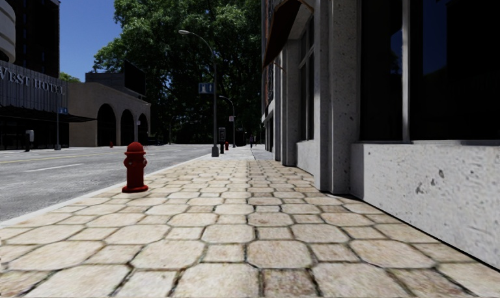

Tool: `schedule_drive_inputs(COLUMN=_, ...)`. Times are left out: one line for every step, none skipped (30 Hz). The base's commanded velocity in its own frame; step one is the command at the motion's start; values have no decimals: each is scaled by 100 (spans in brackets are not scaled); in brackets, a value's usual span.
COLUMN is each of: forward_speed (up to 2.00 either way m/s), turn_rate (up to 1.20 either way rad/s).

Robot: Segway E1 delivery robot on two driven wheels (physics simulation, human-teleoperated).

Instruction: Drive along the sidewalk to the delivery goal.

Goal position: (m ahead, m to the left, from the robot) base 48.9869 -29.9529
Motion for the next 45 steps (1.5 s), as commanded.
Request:
schedule_drive_inputs(forward_speed=200, turn_rate=0)
schedule_drive_inputs(forward_speed=200, turn_rate=0)
schedule_drive_inputs(forward_speed=200, turn_rate=0)
schedule_drive_inputs(forward_speed=200, turn_rate=0)
schedule_drive_inputs(forward_speed=200, turn_rate=0)
schedule_drive_inputs(forward_speed=200, turn_rate=0)
schedule_drive_inputs(forward_speed=200, turn_rate=0)
schedule_drive_inputs(forward_speed=200, turn_rate=0)
schedule_drive_inputs(forward_speed=200, turn_rate=0)
schedule_drive_inputs(forward_speed=200, turn_rate=0)
schedule_drive_inputs(forward_speed=200, turn_rate=0)
schedule_drive_inputs(forward_speed=200, turn_rate=0)
schedule_drive_inputs(forward_speed=200, turn_rate=0)
schedule_drive_inputs(forward_speed=200, turn_rate=0)
schedule_drive_inputs(forward_speed=200, turn_rate=0)
schedule_drive_inputs(forward_speed=200, turn_rate=0)
schedule_drive_inputs(forward_speed=200, turn_rate=0)
schedule_drive_inputs(forward_speed=200, turn_rate=0)
schedule_drive_inputs(forward_speed=200, turn_rate=0)
schedule_drive_inputs(forward_speed=200, turn_rate=0)
schedule_drive_inputs(forward_speed=200, turn_rate=0)
schedule_drive_inputs(forward_speed=200, turn_rate=0)
schedule_drive_inputs(forward_speed=200, turn_rate=0)
schedule_drive_inputs(forward_speed=200, turn_rate=0)
schedule_drive_inputs(forward_speed=200, turn_rate=0)
schedule_drive_inputs(forward_speed=200, turn_rate=0)
schedule_drive_inputs(forward_speed=200, turn_rate=0)
schedule_drive_inputs(forward_speed=200, turn_rate=0)
schedule_drive_inputs(forward_speed=200, turn_rate=0)
schedule_drive_inputs(forward_speed=200, turn_rate=0)
schedule_drive_inputs(forward_speed=200, turn_rate=0)
schedule_drive_inputs(forward_speed=200, turn_rate=0)
schedule_drive_inputs(forward_speed=200, turn_rate=0)
schedule_drive_inputs(forward_speed=200, turn_rate=0)
schedule_drive_inputs(forward_speed=200, turn_rate=0)
schedule_drive_inputs(forward_speed=200, turn_rate=0)
schedule_drive_inputs(forward_speed=200, turn_rate=0)
schedule_drive_inputs(forward_speed=200, turn_rate=0)
schedule_drive_inputs(forward_speed=200, turn_rate=0)
schedule_drive_inputs(forward_speed=200, turn_rate=0)
schedule_drive_inputs(forward_speed=200, turn_rate=0)
schedule_drive_inputs(forward_speed=200, turn_rate=0)
schedule_drive_inputs(forward_speed=200, turn_rate=0)
schedule_drive_inputs(forward_speed=200, turn_rate=0)
schedule_drive_inputs(forward_speed=200, turn_rate=0)
